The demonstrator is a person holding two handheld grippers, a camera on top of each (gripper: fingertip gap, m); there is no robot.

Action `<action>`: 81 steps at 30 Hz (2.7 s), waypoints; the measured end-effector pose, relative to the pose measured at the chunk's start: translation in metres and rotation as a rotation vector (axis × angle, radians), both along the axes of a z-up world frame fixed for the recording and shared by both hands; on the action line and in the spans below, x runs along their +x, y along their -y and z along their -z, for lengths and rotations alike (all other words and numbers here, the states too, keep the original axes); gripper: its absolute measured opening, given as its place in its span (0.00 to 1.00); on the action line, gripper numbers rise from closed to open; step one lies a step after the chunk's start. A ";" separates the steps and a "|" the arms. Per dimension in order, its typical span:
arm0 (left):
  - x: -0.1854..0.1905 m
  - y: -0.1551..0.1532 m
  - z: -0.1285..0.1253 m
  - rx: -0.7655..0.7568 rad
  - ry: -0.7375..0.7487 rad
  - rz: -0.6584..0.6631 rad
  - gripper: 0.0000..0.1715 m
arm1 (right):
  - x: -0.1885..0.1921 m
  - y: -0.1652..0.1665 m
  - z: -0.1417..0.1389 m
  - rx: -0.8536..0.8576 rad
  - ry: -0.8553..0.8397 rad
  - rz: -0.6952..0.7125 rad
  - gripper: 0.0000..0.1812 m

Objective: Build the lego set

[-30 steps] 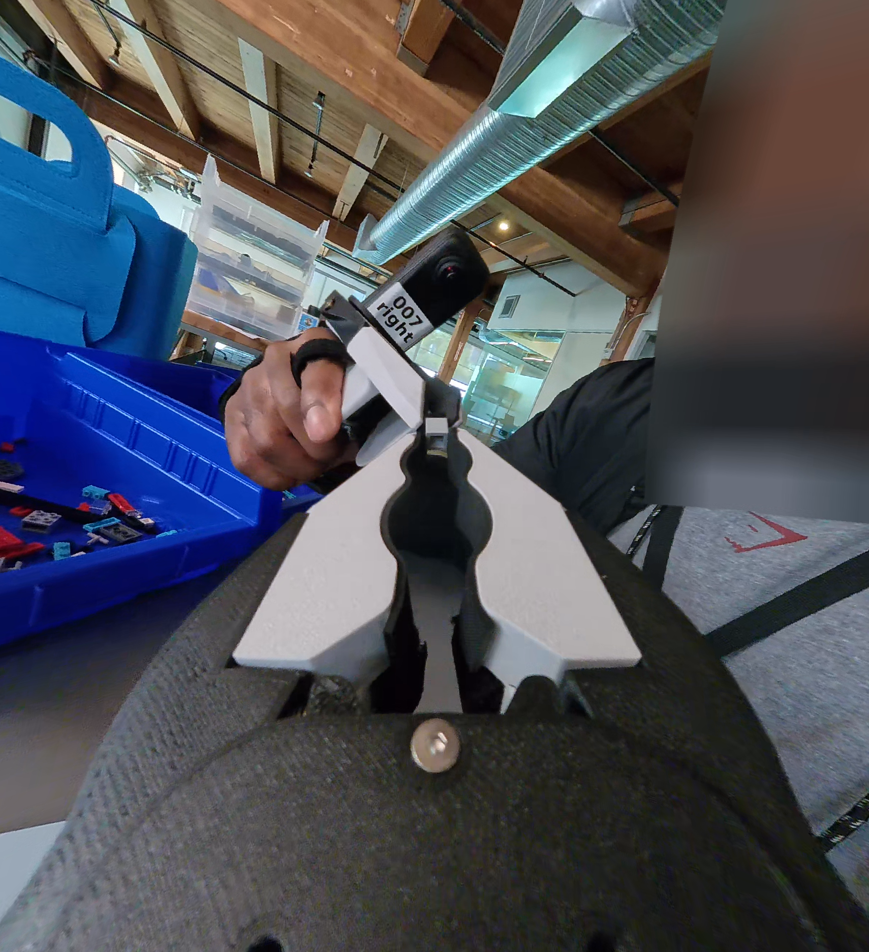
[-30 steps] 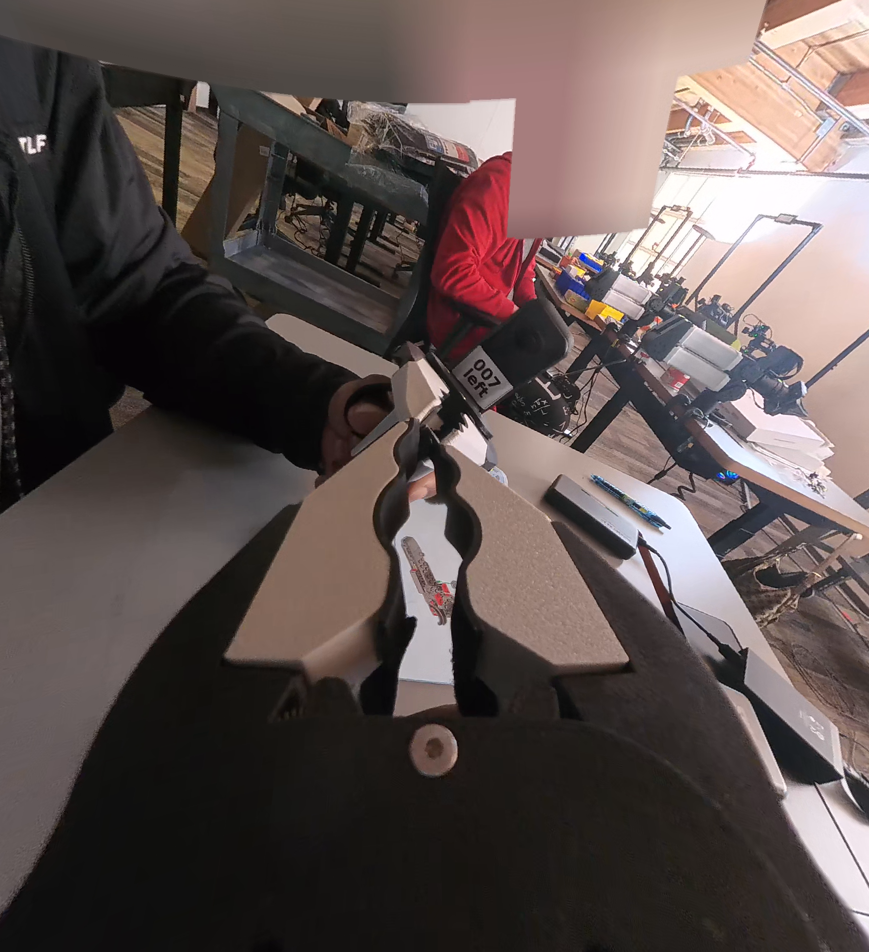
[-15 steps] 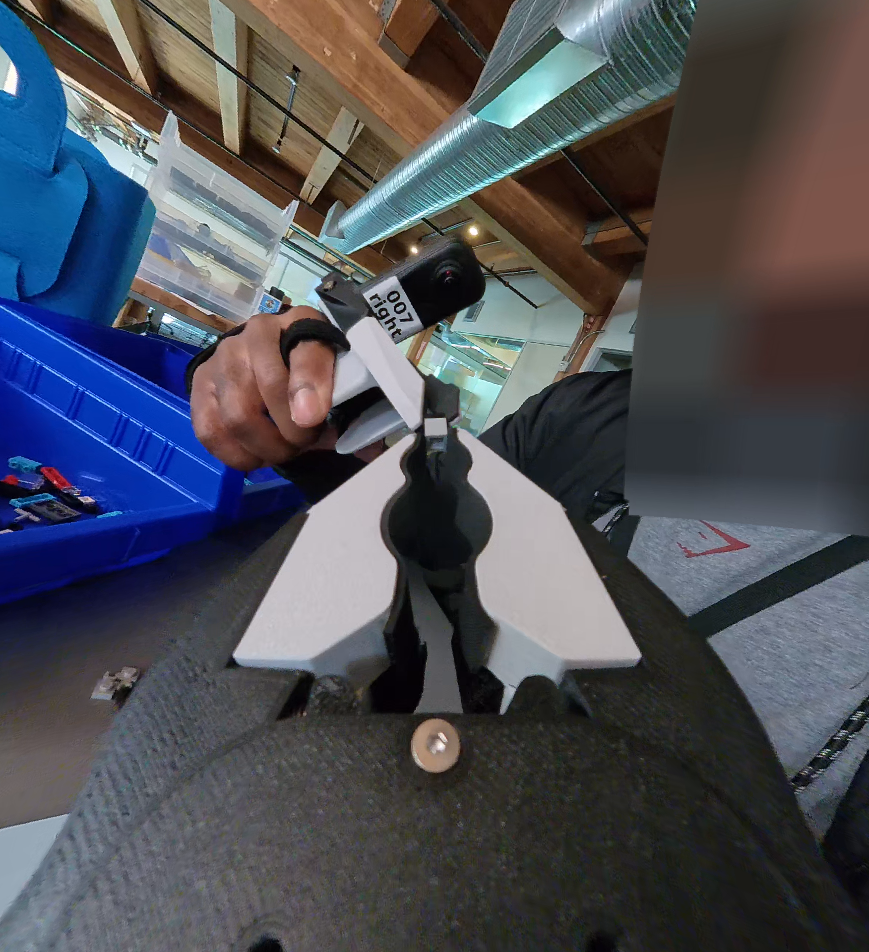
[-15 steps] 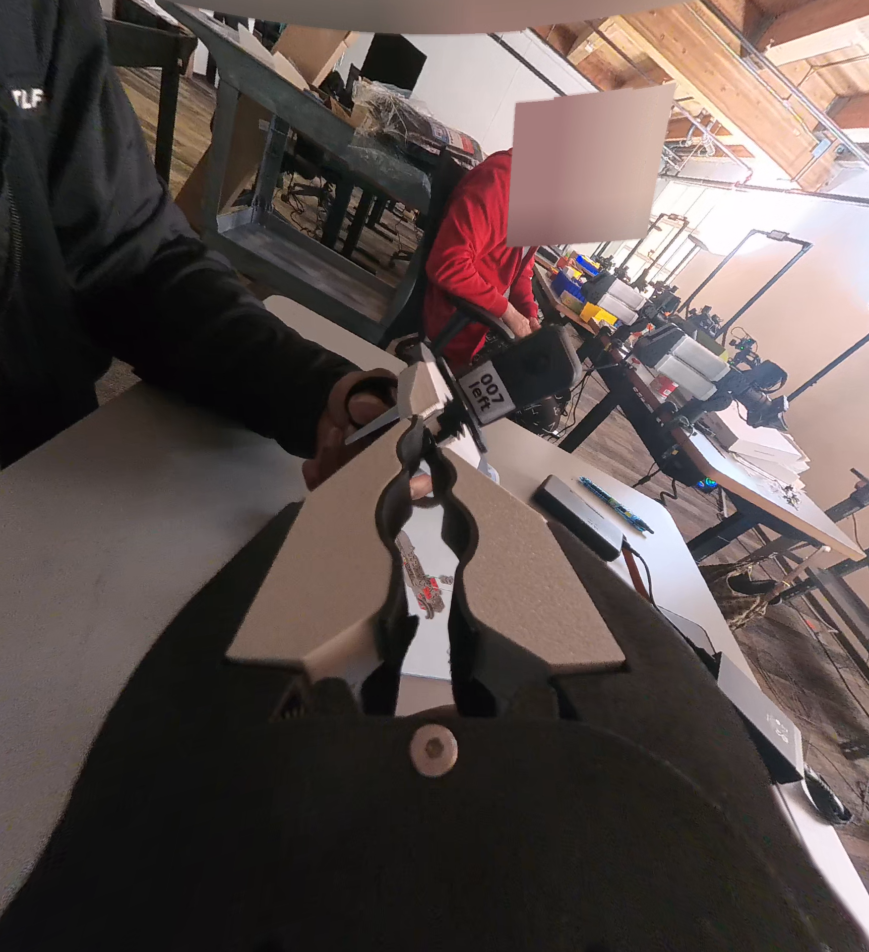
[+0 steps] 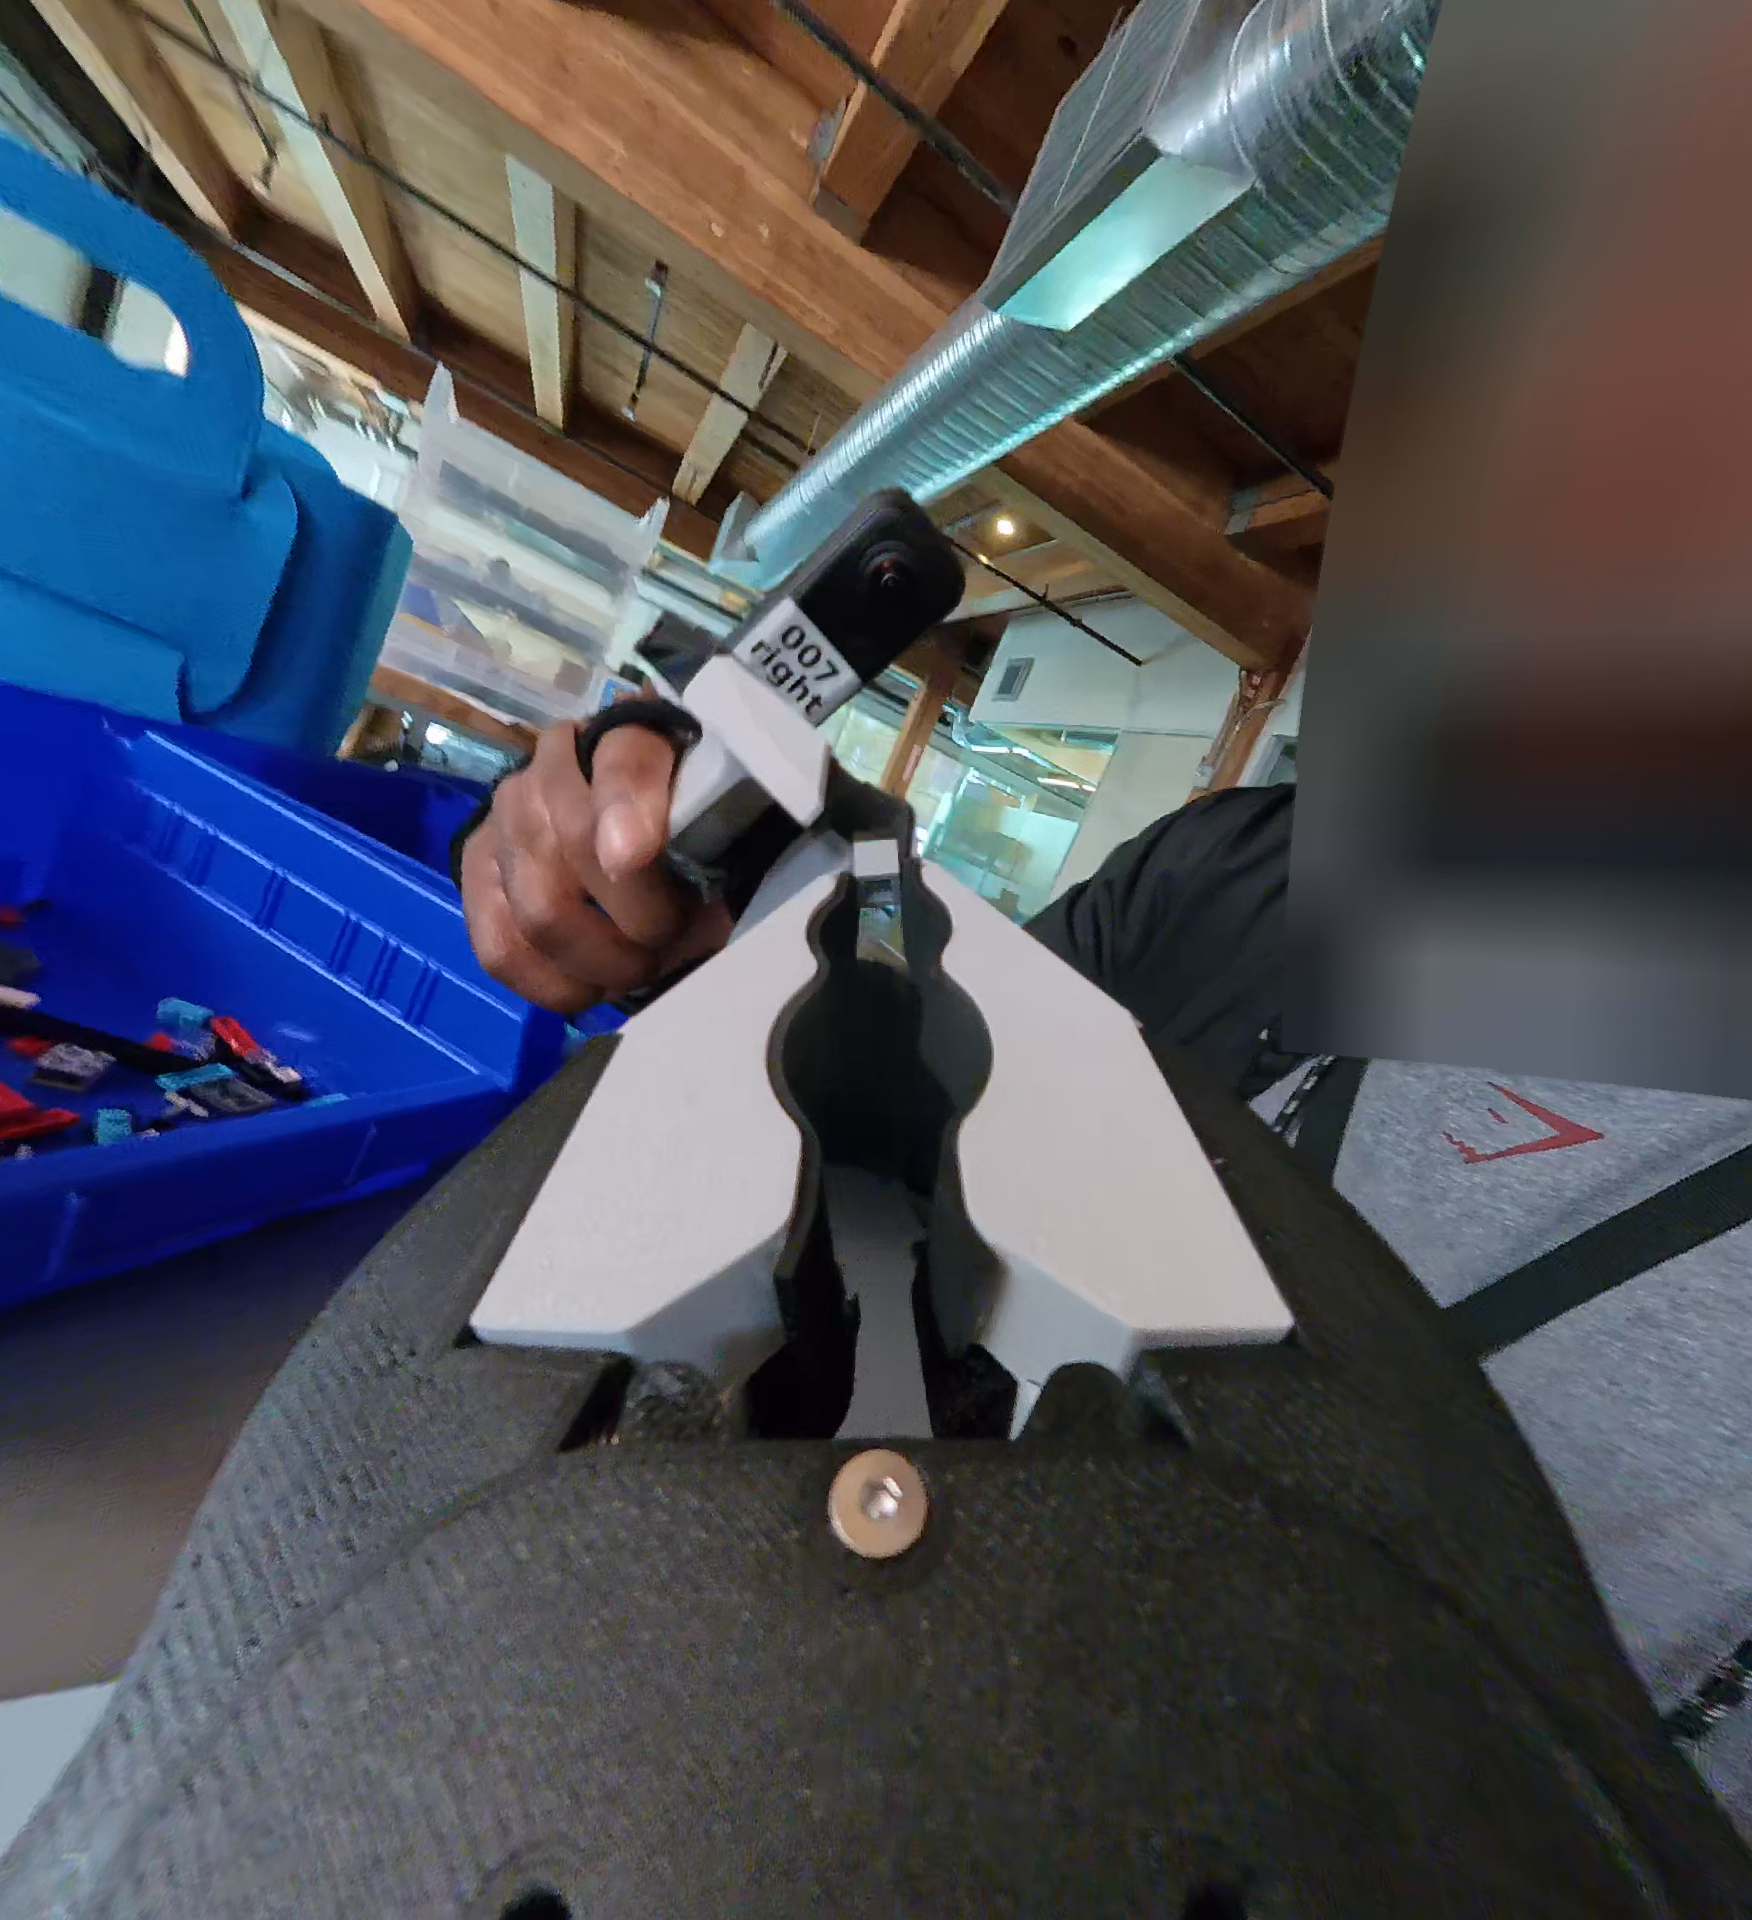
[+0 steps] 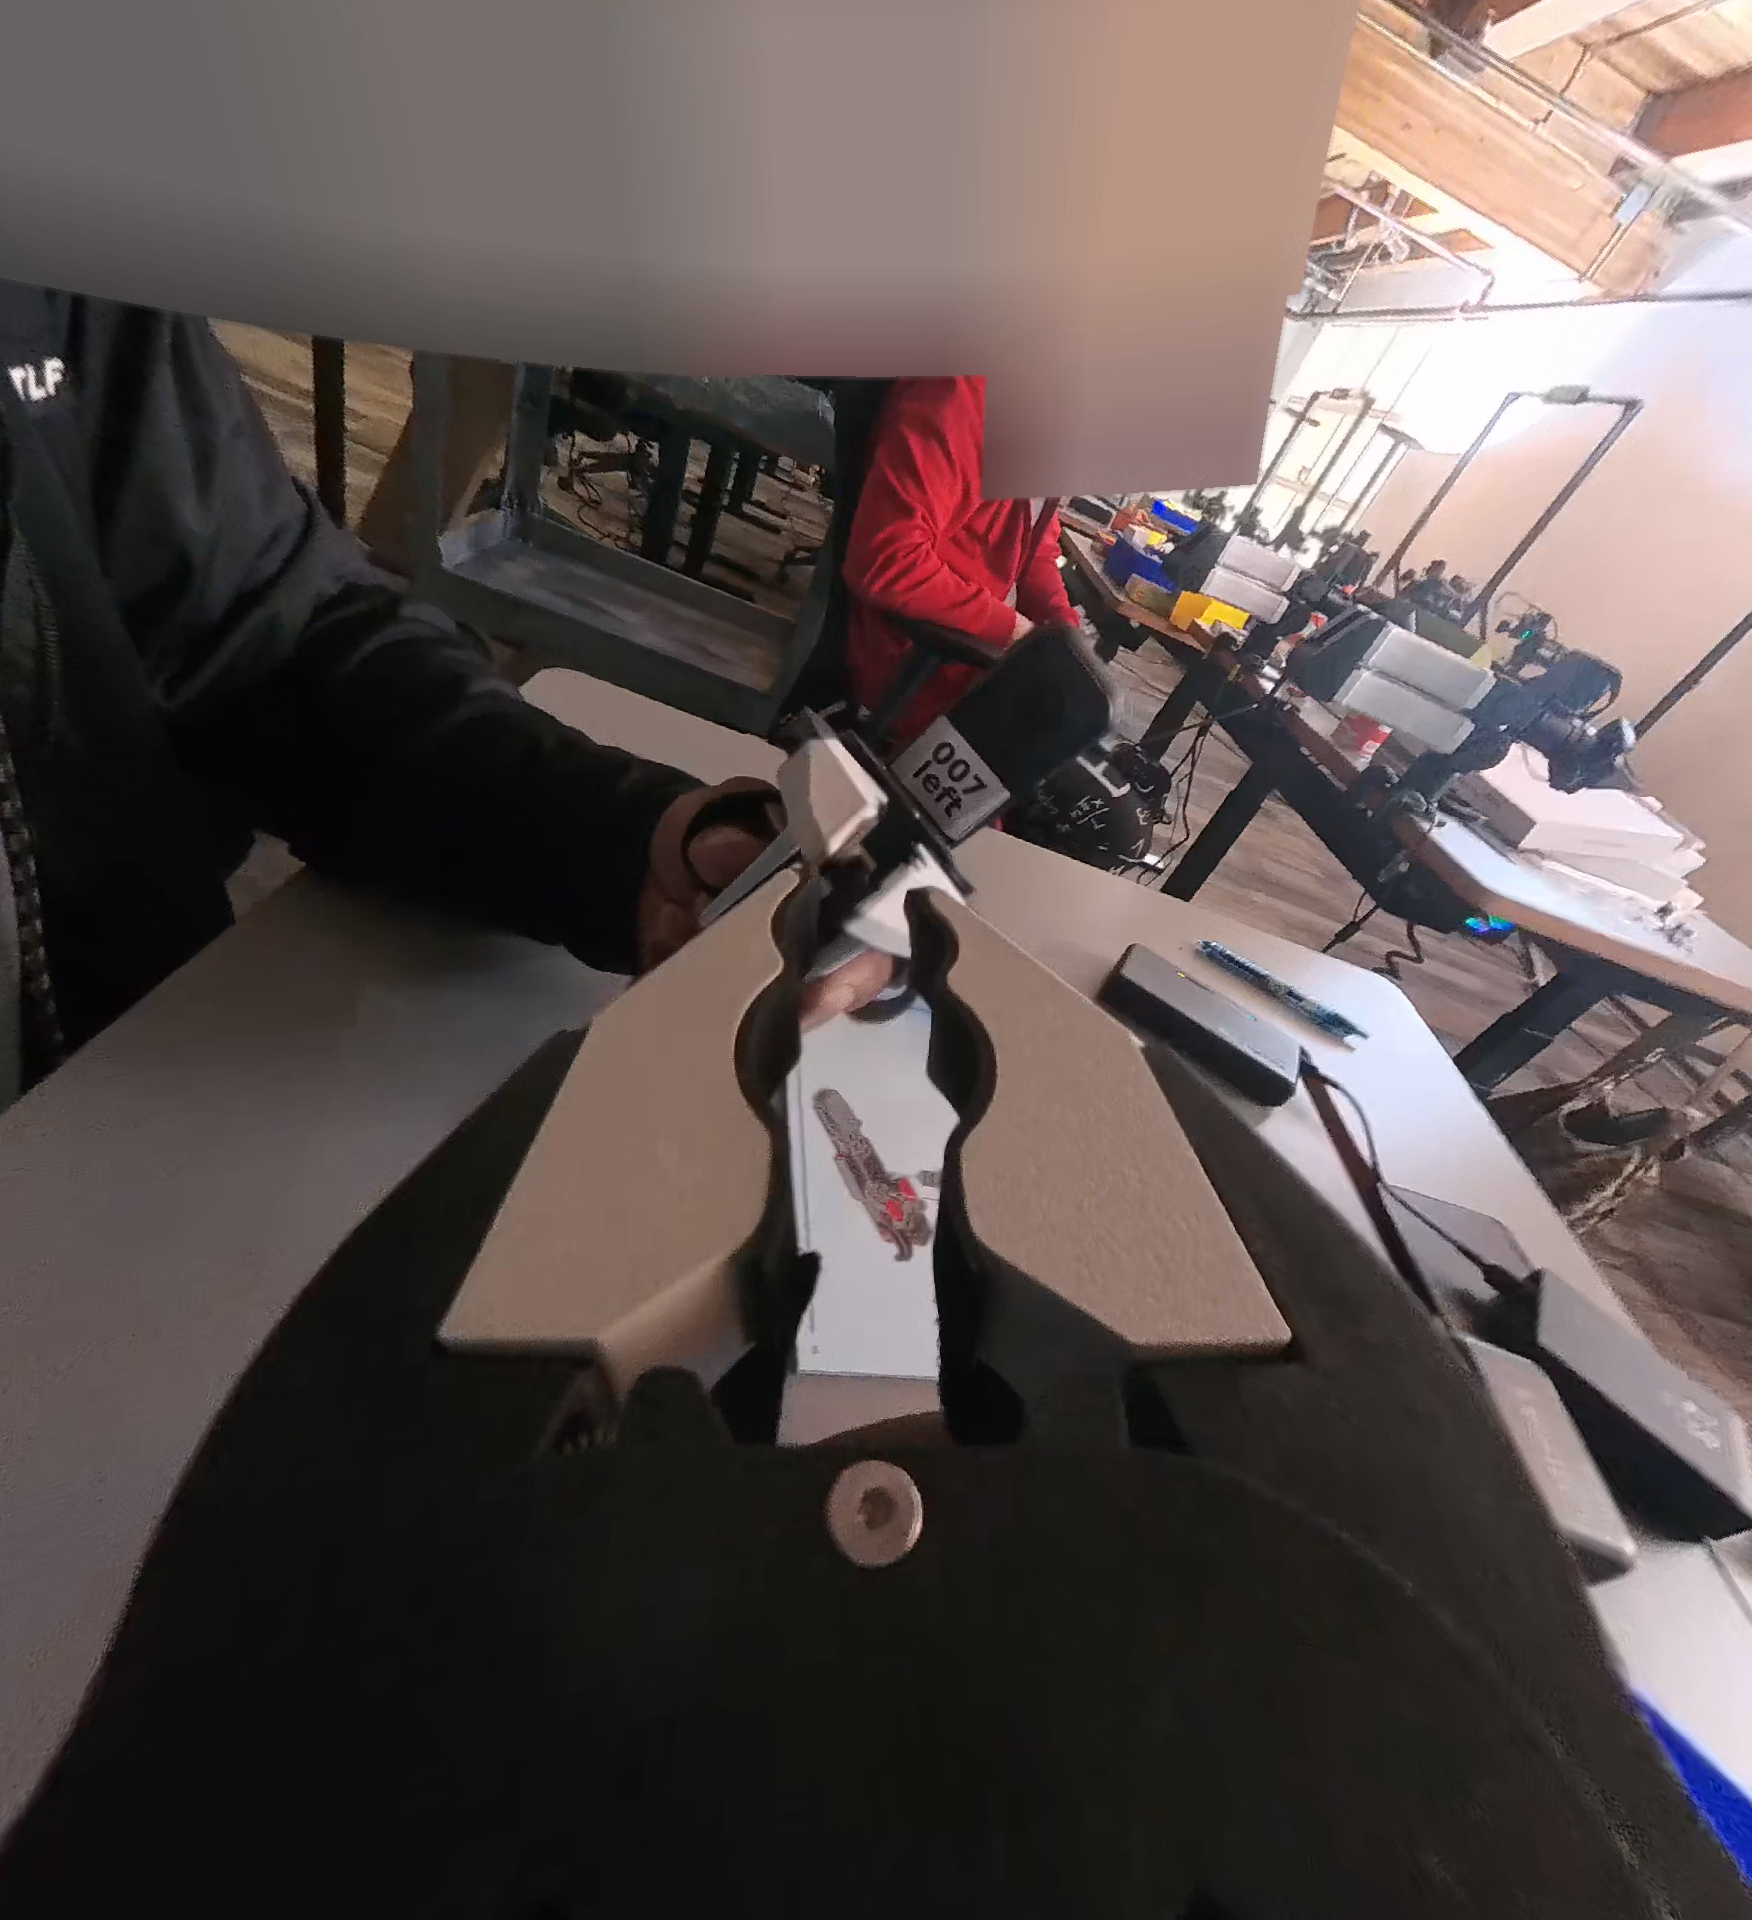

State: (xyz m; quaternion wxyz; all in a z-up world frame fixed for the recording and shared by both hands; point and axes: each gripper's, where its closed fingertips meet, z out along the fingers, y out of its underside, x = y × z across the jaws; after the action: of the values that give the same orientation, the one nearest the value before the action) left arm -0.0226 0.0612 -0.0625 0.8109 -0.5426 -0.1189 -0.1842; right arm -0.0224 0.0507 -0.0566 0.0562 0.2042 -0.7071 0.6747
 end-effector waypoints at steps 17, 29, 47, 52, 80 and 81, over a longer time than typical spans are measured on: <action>-0.002 0.010 -0.014 -0.063 -0.297 -0.279 0.05 | 0.001 0.010 -0.012 -0.027 0.273 0.001 0.06; 0.009 0.001 -0.008 -0.124 -0.357 -0.232 0.05 | 0.013 0.005 -0.009 -0.026 0.157 -0.045 0.04; 0.004 0.000 0.001 -0.109 -0.202 -0.127 0.05 | 0.008 0.002 0.002 0.010 0.038 -0.011 0.05; 0.000 0.011 -0.010 0.000 -0.063 -0.061 0.05 | 0.005 0.002 0.005 -0.002 0.021 -0.006 0.11; -0.038 0.000 0.049 -0.320 0.215 -0.145 0.17 | -0.012 -0.050 0.159 0.571 0.147 0.416 0.05; -0.039 -0.001 0.051 -0.329 0.214 -0.152 0.17 | -0.012 -0.054 0.169 0.600 0.163 0.436 0.05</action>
State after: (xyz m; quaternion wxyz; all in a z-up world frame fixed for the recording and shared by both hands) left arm -0.0616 0.0619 -0.1138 0.7056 -0.6345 -0.2733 -0.1574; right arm -0.0346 0.1047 -0.2257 0.0796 0.0021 -0.9022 0.4240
